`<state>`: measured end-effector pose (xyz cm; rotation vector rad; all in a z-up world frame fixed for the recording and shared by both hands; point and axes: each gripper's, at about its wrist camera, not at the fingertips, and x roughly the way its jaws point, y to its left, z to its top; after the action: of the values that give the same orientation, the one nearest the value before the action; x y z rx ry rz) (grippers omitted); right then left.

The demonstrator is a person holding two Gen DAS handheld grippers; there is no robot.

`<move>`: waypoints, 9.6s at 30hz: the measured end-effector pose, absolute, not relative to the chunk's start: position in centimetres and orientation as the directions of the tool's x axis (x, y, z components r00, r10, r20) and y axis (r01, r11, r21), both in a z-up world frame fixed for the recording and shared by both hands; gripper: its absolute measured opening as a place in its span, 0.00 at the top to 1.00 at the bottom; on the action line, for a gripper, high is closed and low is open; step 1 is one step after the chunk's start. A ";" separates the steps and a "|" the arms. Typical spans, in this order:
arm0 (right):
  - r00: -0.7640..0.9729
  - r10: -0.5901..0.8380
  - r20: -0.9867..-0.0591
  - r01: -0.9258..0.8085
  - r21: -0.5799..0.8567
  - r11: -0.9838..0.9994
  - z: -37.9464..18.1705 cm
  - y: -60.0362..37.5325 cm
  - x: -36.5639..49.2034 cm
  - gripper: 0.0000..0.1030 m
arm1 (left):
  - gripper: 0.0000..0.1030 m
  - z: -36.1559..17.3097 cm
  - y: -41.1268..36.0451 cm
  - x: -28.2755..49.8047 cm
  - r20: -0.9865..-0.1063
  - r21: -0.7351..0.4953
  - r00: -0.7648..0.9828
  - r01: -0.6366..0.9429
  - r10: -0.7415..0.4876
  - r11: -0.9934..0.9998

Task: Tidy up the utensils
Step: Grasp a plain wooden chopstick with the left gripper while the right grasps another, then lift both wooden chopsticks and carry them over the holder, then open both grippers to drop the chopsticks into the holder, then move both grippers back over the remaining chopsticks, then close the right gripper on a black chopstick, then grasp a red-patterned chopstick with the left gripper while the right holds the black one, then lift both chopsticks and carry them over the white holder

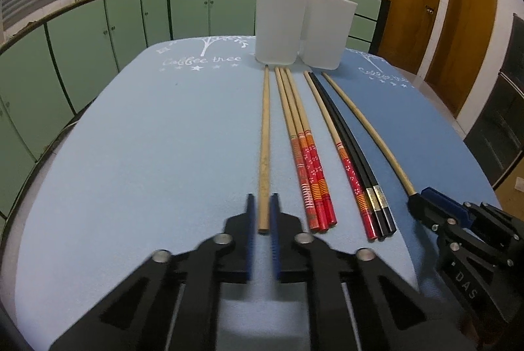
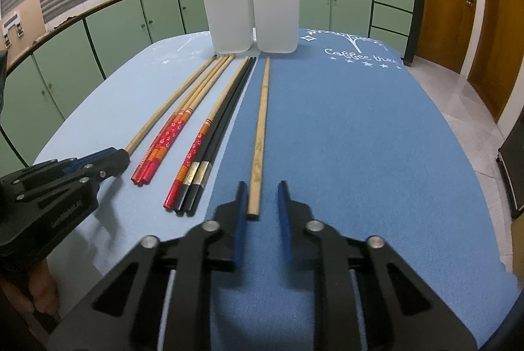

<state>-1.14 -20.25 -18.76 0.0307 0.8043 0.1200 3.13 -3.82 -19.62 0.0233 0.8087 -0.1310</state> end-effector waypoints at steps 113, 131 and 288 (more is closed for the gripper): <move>0.890 0.123 -0.439 -0.095 0.087 0.992 -0.9 -27.0 8.4 0.19 | 0.33 -0.1 -2.3 12.8 -0.411 -0.059 0.888 0.201 -0.207 0.978; 0.770 0.162 -0.617 -0.102 0.131 0.986 -12.8 -23.1 0.6 0.18 | 0.29 -13.3 -1.0 5.8 -0.650 -0.078 0.736 0.182 -0.188 0.980; 0.813 0.307 -0.495 -0.226 0.218 0.950 2.8 -26.1 5.8 0.95 | 0.95 0.1 -3.1 7.0 -0.477 -0.025 0.843 0.271 -0.250 0.962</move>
<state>5.84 -26.15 2.79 0.1516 0.5528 0.2853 6.99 -3.07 0.09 0.0437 0.4976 -0.2755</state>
